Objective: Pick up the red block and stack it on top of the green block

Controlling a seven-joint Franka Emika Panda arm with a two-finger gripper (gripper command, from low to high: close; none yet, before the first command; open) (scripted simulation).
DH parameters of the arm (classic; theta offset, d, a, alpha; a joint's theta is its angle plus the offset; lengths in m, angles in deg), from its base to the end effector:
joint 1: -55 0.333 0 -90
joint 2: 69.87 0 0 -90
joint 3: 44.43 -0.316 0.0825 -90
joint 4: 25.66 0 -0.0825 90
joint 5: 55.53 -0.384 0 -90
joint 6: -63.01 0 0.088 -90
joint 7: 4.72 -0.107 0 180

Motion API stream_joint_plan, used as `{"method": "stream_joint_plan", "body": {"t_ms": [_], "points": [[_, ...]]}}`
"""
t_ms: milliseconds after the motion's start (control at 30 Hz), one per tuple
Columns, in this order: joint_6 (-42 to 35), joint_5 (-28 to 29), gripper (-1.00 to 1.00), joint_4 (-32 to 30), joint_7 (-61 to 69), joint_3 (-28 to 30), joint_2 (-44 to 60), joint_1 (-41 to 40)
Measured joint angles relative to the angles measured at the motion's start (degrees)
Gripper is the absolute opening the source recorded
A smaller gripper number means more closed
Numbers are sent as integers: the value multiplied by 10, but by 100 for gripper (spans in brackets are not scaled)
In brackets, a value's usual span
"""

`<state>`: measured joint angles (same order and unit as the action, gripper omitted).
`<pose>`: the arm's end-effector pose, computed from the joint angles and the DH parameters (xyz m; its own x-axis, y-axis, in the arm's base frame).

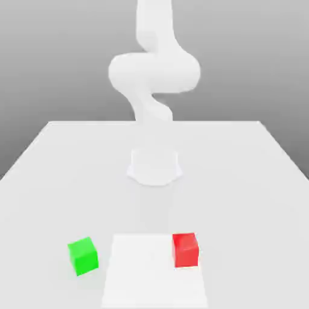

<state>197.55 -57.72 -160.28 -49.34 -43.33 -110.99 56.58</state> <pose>0.3793 0.0014 0.6612 0.5447 -0.7194 0.4310 -0.5224 -0.6931 -0.4966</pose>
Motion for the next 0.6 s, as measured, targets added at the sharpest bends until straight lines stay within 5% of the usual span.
{"method": "stream_joint_plan", "body": {"t_ms": [367,600], "points": [[139,-71,0,-138,34,5,244,67],[230,-14,0,-226,-17,-19,385,77]]}}
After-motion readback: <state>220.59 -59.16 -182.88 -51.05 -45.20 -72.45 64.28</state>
